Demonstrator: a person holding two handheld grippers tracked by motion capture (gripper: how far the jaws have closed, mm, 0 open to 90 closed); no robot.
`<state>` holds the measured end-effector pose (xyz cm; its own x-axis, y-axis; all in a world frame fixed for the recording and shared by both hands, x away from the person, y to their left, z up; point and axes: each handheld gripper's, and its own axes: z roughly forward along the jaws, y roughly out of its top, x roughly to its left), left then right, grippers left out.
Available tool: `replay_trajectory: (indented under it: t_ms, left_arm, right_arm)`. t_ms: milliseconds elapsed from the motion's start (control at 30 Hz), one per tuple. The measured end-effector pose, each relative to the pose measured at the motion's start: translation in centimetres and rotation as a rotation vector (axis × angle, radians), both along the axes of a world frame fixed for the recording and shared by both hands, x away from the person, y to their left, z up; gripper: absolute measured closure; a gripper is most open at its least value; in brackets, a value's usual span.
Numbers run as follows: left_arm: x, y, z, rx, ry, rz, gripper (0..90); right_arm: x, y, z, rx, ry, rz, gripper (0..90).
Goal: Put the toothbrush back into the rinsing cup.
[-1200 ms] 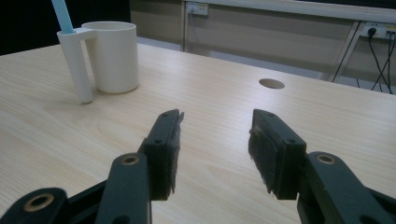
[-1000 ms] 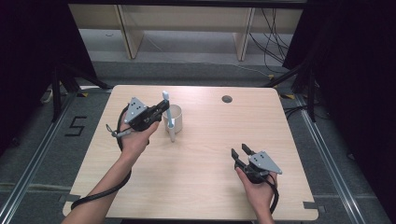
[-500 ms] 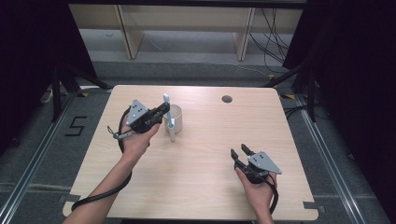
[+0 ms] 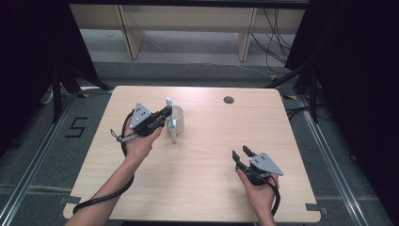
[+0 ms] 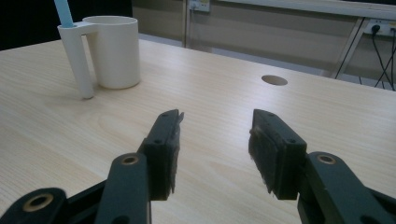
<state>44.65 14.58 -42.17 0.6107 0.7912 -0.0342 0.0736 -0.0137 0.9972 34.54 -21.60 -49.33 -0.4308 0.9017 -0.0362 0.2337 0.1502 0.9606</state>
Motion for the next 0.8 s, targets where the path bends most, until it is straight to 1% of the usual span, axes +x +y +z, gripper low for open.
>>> replay_trajectory:
  t_ms: [67,100,133,167,200,233,367,433,467,567,600,667,700,800]
  left_arm:
    - [0.0,0.0,-0.1,0.000,0.003,0.000,85.8]
    - [0.0,0.0,-0.3,0.003,0.003,-0.001,85.9]
    - [0.0,0.0,-0.3,0.003,0.003,-0.001,85.9]
    - [0.0,0.0,-0.3,0.004,0.004,0.000,85.9]
    - [0.0,0.0,-0.4,0.006,0.008,0.000,85.8]
    - [0.0,0.0,-0.5,0.004,0.010,0.001,85.8]
    - [0.1,-0.1,-0.9,0.009,0.015,0.000,85.8]
    - [0.1,-0.2,-1.1,0.010,0.020,-0.002,85.8]
    - [0.1,-0.2,-1.3,0.010,0.021,-0.003,85.8]
    - [0.2,-0.4,-1.7,0.013,0.033,-0.002,85.7]
    - [0.3,-0.4,-1.9,0.012,0.036,-0.002,85.7]
    - [0.3,-0.4,-2.0,0.013,0.042,-0.001,85.7]
    - [0.3,-0.4,-2.2,0.014,0.046,0.001,85.7]
    - [0.3,-0.4,-2.5,0.021,0.054,0.003,85.7]
  right_arm:
    - [0.0,0.0,-0.1,-0.004,0.002,0.001,53.3]
    - [0.2,0.0,-0.1,-0.013,-0.015,0.014,53.3]
    - [0.2,0.0,-0.1,-0.013,-0.015,0.014,53.3]
    - [0.2,0.1,-0.2,-0.010,-0.014,0.012,53.3]
    - [0.1,0.2,-0.2,-0.002,-0.002,0.010,53.3]
    - [0.1,0.1,-0.1,-0.017,0.004,0.005,53.3]
    - [0.1,0.2,-0.2,-0.019,0.005,0.009,53.2]
    - [0.1,0.2,-0.3,-0.015,0.000,0.010,53.1]
    - [0.2,0.3,-0.4,-0.001,0.003,0.020,53.1]
    - [0.3,0.2,-0.3,-0.026,-0.015,0.024,52.9]
    - [0.2,0.2,-0.3,-0.015,-0.006,0.023,52.9]
    - [0.2,0.3,-0.3,-0.012,-0.003,0.021,52.9]
    - [0.1,0.3,-0.3,0.003,0.011,0.022,52.8]
    - [0.2,0.3,-0.3,0.001,0.009,0.021,52.8]
